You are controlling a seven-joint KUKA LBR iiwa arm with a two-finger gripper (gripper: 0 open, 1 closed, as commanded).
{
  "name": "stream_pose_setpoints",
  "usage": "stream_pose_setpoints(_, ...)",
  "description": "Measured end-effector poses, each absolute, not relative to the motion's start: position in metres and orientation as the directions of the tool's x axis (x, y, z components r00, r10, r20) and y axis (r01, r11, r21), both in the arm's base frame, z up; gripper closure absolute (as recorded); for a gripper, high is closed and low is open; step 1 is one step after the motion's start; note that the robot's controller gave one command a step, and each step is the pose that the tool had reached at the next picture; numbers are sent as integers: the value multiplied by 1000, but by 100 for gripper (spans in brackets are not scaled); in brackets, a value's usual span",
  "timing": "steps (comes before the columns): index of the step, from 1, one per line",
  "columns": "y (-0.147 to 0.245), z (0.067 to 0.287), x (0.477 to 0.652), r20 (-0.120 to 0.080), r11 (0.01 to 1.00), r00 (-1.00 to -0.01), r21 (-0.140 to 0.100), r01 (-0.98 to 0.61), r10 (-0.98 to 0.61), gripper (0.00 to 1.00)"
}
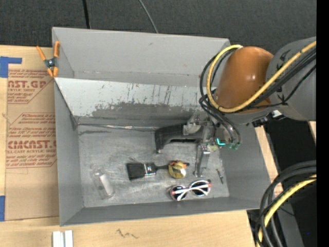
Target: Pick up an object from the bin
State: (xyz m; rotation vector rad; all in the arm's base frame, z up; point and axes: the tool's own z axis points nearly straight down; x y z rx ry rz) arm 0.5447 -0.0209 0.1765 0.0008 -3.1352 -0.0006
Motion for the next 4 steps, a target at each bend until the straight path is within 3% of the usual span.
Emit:
stream_pose_setpoints(1, -21, 181, 547, -1, 1000, -1000, 0, -1, -1, 0)
stream_pose_setpoints(2, -8, 99, 502, -25, 959, -959, -3, -283, -283, 100)
stream_pose_setpoints(3, -8, 99, 502, -25, 959, -959, -3, -283, -283, 100)
stream_pose_setpoints(4, -14, 142, 498, 3, 945, -945, 2, -327, -327, 100)
